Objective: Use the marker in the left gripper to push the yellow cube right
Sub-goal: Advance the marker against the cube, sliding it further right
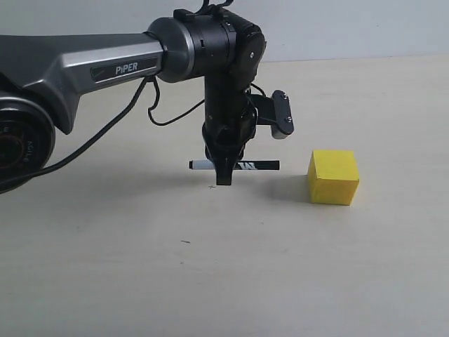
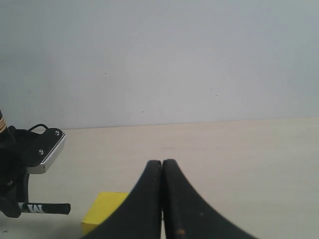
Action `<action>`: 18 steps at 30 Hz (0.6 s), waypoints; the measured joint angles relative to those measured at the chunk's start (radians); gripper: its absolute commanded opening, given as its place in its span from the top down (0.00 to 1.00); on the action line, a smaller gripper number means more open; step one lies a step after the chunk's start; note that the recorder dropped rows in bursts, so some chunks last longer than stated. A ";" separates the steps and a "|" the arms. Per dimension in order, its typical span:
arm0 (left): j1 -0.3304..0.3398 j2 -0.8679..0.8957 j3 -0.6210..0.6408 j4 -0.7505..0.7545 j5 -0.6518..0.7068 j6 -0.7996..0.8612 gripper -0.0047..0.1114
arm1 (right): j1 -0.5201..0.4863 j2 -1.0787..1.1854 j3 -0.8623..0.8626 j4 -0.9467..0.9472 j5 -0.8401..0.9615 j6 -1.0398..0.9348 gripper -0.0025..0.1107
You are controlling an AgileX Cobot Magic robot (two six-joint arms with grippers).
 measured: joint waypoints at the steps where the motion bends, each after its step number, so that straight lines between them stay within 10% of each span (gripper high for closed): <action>1: 0.000 0.000 0.000 -0.007 0.001 0.000 0.96 | 0.000 0.000 0.000 0.000 0.000 0.000 0.98; 18: -0.074 0.006 -0.004 -0.045 -0.092 0.000 0.96 | 0.000 0.000 0.000 0.000 0.000 0.000 0.98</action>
